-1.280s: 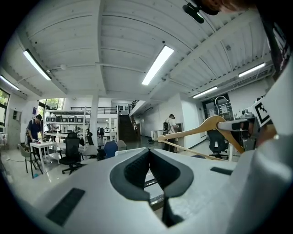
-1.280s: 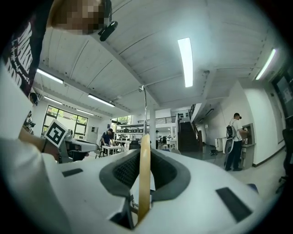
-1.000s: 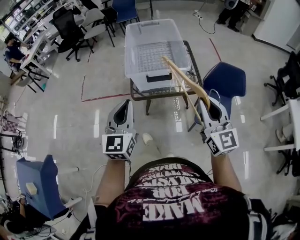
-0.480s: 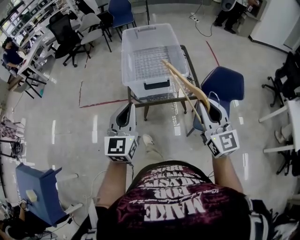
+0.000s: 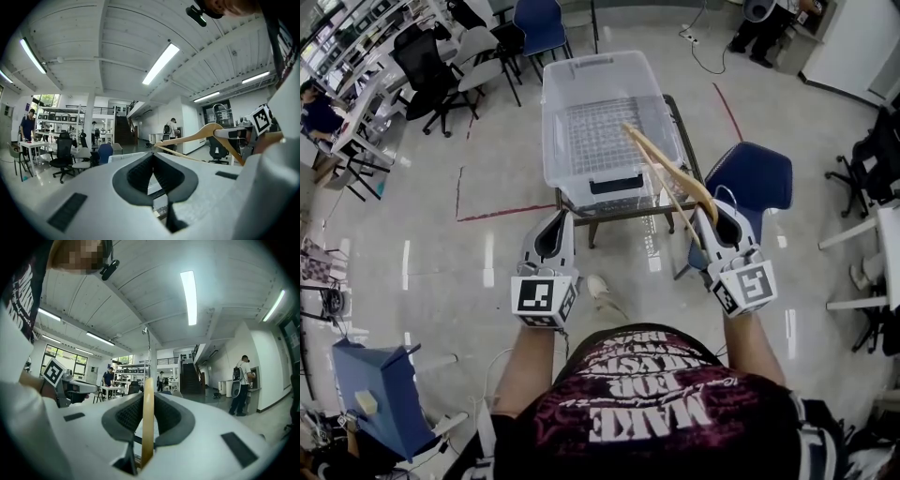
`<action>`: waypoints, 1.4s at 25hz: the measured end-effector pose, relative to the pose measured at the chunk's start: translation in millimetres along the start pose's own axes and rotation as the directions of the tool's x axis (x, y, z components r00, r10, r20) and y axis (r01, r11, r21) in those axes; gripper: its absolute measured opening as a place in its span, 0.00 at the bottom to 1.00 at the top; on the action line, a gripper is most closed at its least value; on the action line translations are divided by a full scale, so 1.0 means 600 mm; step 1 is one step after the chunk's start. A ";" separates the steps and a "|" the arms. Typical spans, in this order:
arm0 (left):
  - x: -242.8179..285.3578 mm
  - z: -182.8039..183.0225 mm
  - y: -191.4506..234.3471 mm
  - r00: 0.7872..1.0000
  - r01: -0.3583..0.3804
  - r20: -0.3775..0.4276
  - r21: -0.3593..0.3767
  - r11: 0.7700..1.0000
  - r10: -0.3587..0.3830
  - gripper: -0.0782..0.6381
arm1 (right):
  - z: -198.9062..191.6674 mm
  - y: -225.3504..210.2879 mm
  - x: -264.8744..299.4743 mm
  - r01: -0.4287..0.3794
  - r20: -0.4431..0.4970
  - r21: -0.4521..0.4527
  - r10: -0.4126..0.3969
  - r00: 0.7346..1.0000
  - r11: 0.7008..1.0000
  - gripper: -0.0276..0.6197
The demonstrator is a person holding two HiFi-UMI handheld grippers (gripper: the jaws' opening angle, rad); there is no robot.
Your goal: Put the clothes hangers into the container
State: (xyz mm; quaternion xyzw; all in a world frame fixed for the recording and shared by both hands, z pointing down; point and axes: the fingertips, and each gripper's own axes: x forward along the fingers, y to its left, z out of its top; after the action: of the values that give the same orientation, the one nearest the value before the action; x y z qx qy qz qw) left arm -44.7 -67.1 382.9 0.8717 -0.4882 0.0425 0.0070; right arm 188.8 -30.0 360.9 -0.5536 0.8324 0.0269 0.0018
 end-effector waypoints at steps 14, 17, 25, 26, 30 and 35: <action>0.131 -0.015 0.094 0.999 0.005 -0.041 0.006 1.000 -0.005 0.12 | -0.007 -0.038 0.160 0.000 -0.032 -0.050 -0.002 0.999 0.999 0.14; 0.151 -0.025 0.117 0.998 0.007 -0.062 -0.001 1.000 -0.007 0.12 | -0.014 -0.036 0.195 -0.005 -0.044 -0.054 0.003 0.999 0.999 0.14; 0.216 -0.032 0.190 0.994 0.047 -0.102 0.002 0.999 -0.046 0.12 | -0.023 -0.044 0.287 0.031 -0.067 -0.045 -0.034 0.997 0.998 0.14; 0.224 -0.034 0.199 0.993 0.055 -0.106 0.003 0.998 -0.054 0.12 | -0.023 -0.045 0.298 0.041 -0.066 -0.041 -0.043 0.997 0.998 0.14; 0.260 -0.040 0.237 0.989 0.071 -0.126 -0.003 0.997 -0.071 0.12 | -0.024 -0.057 0.348 0.058 -0.074 -0.045 -0.062 0.995 0.997 0.14; 0.307 -0.049 0.246 0.986 0.095 -0.136 -0.022 0.995 -0.097 0.12 | -0.029 -0.095 0.391 0.078 -0.090 -0.061 -0.083 0.992 0.995 0.14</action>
State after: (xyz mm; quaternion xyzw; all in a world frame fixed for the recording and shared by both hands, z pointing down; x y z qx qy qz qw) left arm -76.9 -299.6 423.0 0.8892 -0.4441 0.0981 0.0491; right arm 151.2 -268.8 368.3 -0.5871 0.8075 0.0248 -0.0515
